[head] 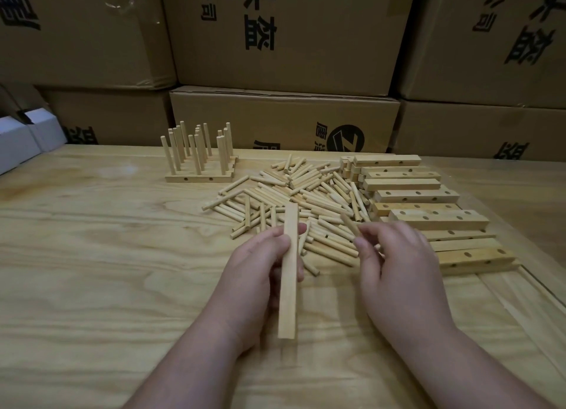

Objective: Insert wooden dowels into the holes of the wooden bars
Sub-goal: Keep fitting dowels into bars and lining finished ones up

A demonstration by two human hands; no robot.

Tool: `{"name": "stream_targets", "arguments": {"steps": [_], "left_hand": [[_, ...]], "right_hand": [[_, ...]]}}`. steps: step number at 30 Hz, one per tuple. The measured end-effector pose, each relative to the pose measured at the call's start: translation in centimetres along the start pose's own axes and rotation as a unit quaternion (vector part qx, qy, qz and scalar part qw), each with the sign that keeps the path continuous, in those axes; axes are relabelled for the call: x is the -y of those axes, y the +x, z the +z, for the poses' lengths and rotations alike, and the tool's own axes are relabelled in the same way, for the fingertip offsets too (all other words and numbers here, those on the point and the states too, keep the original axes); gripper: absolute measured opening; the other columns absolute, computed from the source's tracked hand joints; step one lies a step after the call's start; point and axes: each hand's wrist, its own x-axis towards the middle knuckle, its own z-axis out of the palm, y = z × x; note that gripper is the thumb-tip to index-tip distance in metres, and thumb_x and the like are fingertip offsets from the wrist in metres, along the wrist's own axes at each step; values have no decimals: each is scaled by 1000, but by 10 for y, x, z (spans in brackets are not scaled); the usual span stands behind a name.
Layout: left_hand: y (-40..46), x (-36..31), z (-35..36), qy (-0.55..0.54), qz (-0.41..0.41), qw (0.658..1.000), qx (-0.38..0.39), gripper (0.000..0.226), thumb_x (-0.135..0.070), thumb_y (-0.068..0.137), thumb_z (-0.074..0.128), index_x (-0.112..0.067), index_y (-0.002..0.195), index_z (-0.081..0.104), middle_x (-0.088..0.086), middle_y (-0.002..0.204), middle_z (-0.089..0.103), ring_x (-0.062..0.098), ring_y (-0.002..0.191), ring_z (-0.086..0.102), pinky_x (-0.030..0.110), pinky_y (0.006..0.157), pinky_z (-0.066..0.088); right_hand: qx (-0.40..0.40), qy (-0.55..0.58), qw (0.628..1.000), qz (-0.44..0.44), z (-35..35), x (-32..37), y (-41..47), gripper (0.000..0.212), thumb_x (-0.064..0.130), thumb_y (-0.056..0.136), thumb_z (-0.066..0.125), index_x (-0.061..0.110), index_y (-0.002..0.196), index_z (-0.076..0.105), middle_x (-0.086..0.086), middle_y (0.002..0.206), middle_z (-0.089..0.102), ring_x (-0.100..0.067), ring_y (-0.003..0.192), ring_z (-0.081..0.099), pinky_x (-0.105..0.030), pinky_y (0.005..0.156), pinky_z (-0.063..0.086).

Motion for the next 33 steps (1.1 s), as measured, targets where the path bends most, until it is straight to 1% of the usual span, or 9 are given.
{"name": "stream_targets", "arguments": {"steps": [4,7,11,15,20,23,27,29,33], "left_hand": [[-1,1,3,-11,-4,1000,5,32,-34,84,62,-35,114,74,9,66,67,14,56,56,22,47,43],[-1,1,3,-4,8,1000,11,38,-17,98,60,-45,124,66,11,68,67,15,57,63,21,51,49],[-2,-5,5,-5,6,1000,17,32,-13,101,51,-31,107,77,9,66,64,14,51,59,20,47,46],[-2,-4,1,-51,-5,998,29,41,-15,93,40,-21,104,79,16,62,58,15,41,44,20,40,33],[-2,0,0,-2,14,998,66,33,-35,74,65,-16,99,77,11,62,59,14,42,38,19,42,29],[-3,0,-1,17,19,996,83,23,-28,78,64,-18,96,76,10,64,64,12,43,43,17,40,32],[-4,0,-1,43,14,995,92,47,-39,73,73,-13,113,70,9,65,67,11,44,47,19,39,36],[-5,0,0,52,9,994,94,44,-37,78,76,-13,113,68,6,62,66,10,44,48,19,40,36],[-6,-1,1,42,16,994,99,17,-40,79,78,-24,80,71,2,54,57,10,45,47,18,42,37]], "right_hand": [[-3,142,989,-38,2,3,-3,17,30,101,53,27,115,63,18,96,58,1,88,53,-11,78,40],[9,158,985,-63,3,4,-5,19,29,94,61,23,110,69,17,95,63,9,89,56,-2,77,37],[2,175,981,-86,3,5,-6,17,22,90,65,17,104,72,12,96,65,5,93,59,-2,79,39],[11,197,974,-113,2,6,-7,24,20,91,65,18,113,71,15,102,65,3,99,60,-5,84,41],[61,196,972,-113,5,6,-8,32,24,89,65,26,121,71,18,108,67,7,108,58,-3,91,38],[73,212,966,-129,3,6,-6,24,19,90,66,32,110,72,26,94,63,8,94,59,-3,81,38],[56,251,959,-121,-1,10,-7,27,22,87,70,40,107,68,21,83,62,-2,75,58,-6,66,38],[51,297,948,-101,-1,12,-9,26,20,86,70,37,105,67,29,80,63,3,72,61,-4,65,39],[78,396,913,-57,-2,14,-12,23,13,85,68,28,102,65,34,70,61,12,65,61,0,62,42]]}}
